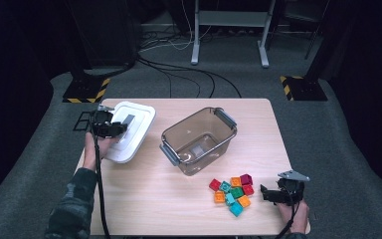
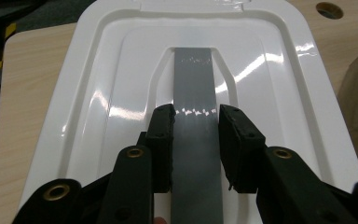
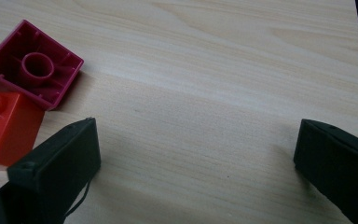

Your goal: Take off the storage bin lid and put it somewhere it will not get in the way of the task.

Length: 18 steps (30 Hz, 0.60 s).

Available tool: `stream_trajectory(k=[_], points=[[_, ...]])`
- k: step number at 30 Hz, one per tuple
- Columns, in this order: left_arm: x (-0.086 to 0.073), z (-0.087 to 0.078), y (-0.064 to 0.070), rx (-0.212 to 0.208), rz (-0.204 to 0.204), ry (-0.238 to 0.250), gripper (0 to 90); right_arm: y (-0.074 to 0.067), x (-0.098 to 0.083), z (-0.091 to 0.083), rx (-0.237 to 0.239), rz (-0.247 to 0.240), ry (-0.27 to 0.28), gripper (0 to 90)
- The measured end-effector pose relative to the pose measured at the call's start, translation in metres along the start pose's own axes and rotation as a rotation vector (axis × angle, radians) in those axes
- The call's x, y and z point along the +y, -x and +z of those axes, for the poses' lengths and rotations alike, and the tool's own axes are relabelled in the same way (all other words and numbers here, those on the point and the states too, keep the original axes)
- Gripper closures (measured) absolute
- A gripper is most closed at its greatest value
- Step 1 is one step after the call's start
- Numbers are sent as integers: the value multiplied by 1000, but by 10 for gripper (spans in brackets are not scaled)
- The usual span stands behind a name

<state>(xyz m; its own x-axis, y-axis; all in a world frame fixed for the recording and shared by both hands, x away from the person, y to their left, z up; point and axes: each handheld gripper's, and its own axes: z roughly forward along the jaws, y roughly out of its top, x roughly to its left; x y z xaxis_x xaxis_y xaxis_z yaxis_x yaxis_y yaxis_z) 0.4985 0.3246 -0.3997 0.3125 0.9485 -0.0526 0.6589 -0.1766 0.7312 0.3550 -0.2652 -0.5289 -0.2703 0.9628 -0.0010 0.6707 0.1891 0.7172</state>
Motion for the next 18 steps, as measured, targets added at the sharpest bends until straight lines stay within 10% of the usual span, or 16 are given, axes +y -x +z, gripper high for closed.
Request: stream_trajectory(k=[18], points=[[-32, 32, -15, 30, -88, -68, 664, 0, 0, 0, -1, 1, 1, 0]])
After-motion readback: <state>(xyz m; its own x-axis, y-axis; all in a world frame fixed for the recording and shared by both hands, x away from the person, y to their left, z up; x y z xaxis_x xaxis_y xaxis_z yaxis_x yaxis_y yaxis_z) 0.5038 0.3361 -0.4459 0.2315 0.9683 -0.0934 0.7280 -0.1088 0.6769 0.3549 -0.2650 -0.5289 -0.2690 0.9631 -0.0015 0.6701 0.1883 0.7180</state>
